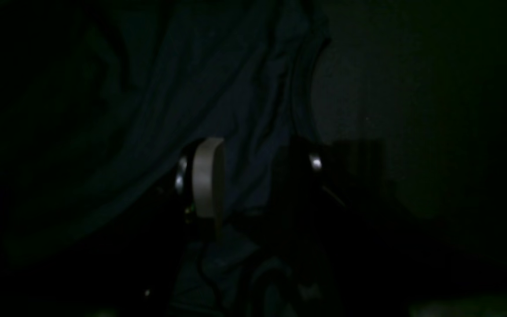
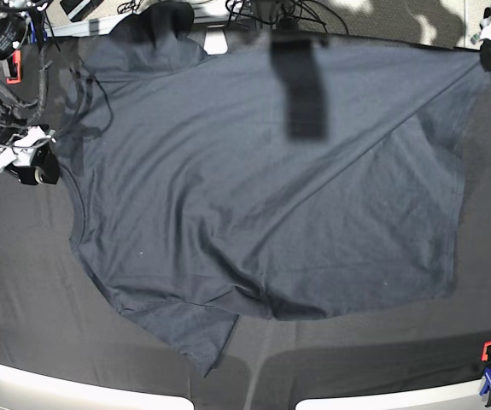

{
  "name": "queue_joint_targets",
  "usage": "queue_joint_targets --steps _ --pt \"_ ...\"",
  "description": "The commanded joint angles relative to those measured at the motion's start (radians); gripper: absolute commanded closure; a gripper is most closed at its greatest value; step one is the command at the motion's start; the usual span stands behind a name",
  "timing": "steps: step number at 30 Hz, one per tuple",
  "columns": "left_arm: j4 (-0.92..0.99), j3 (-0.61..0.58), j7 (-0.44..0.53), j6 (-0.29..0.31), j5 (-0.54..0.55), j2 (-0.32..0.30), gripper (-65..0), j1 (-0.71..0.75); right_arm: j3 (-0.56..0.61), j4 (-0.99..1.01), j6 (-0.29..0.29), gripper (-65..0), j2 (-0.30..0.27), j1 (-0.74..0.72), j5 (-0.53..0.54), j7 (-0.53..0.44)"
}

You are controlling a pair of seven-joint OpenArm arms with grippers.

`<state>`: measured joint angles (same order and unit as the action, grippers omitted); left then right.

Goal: Layout the t-shirt on the table in an organized manner, then fold the t-shirt properly
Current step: 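Pull the grasped edge outward with the left gripper to stretch the shirt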

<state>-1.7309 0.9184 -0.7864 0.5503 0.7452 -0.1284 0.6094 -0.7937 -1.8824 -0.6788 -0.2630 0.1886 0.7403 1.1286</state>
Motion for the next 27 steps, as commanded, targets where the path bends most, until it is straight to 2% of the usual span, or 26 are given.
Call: queue_joint_targets --steps 1,5,13,16,21,27 --pt "-0.019 0.011 0.023 -0.004 0.028 -0.013 0.0 0.008 -0.004 -0.02 -0.019 -23.6 -0.017 -0.005 0.022 -0.008" --pt "-0.019 0.011 0.024 0.0 0.076 -0.01 0.0 0.008 -0.004 -0.02 -0.019 -23.6 -0.018 0.016 0.039 -0.006" --pt "-0.019 0.011 0.027 0.01 0.076 -0.008 0.0 0.005 -0.005 -0.02 -0.019 -23.6 -0.017 0.179 0.185 -0.005" --pt "-0.019 0.011 0.027 0.047 0.076 -0.008 0.0 0.005 -0.005 -0.02 -0.019 -23.6 -0.017 0.23 0.186 -0.002" --pt "-0.019 0.011 0.027 0.046 0.076 -0.008 0.0 0.005 -0.005 -0.02 -0.019 -23.7 -0.017 0.332 0.179 -0.001" --pt "-0.019 0.011 0.027 0.046 0.077 -0.008 0.0 0.005 -0.005 -0.02 -0.019 -28.3 -0.017 0.458 0.172 -0.001"
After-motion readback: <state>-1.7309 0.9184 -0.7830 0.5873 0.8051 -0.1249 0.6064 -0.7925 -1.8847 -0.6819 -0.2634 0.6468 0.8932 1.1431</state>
